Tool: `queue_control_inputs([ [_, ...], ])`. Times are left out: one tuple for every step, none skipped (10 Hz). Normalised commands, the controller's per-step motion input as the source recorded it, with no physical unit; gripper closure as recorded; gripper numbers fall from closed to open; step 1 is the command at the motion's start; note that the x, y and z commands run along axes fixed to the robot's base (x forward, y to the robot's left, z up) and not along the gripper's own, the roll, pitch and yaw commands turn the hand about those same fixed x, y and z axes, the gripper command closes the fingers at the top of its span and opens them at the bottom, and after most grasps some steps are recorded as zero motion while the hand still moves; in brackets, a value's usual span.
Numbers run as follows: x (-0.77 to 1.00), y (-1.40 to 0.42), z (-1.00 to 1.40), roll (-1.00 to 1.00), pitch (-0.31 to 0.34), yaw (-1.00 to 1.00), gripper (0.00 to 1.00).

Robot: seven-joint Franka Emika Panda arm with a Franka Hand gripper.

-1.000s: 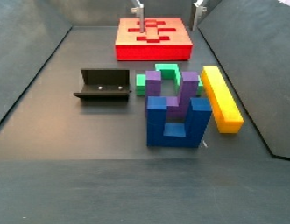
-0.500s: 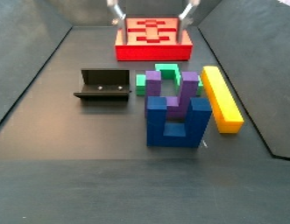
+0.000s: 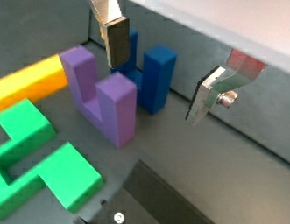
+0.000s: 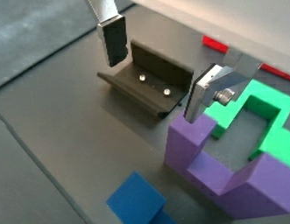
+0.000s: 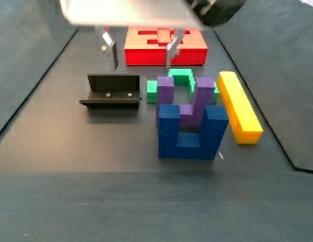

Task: Pick up the purple object. Move up. Move to above the board. Insert the purple object.
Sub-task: Pick up the purple object.

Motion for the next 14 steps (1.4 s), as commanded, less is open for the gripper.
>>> queue_control_inputs([
  [-0.15, 0.00, -0.29, -0.05, -0.001, -0.18, 0.00],
  [-0.29, 0.01, -0.05, -0.12, -0.009, -0.21, 0.00],
  [-0.18, 0.01, 0.00, -0.14, -0.053, -0.18, 0.00],
  [-0.12, 0.00, 0.00, -0.14, -0.099, -0.15, 0.00],
  [-0.09, 0.00, -0.11, -0.07, -0.120, -0.11, 0.00],
  [0.00, 0.00, -0.28, -0.03, -0.106, 0.00, 0.00],
  [0.00, 0.00, -0.42, -0.02, -0.117, 0.00, 0.00],
  [0.00, 0.00, -0.47, -0.04, -0.130, 0.01, 0.00],
  [-0.20, -0.01, -0.49, -0.06, -0.140, 0.00, 0.00],
  [-0.24, -0.07, -0.11, -0.07, -0.081, 0.00, 0.00],
  [0.05, 0.00, 0.33, 0.00, 0.000, 0.00, 0.00],
  [0.01, -0.07, 0.59, 0.03, 0.086, -0.02, 0.00],
  [0.00, -0.07, 0.41, 0.01, 0.084, 0.00, 0.00],
  [0.00, 0.00, -0.14, 0.05, 0.000, 0.00, 0.00],
])
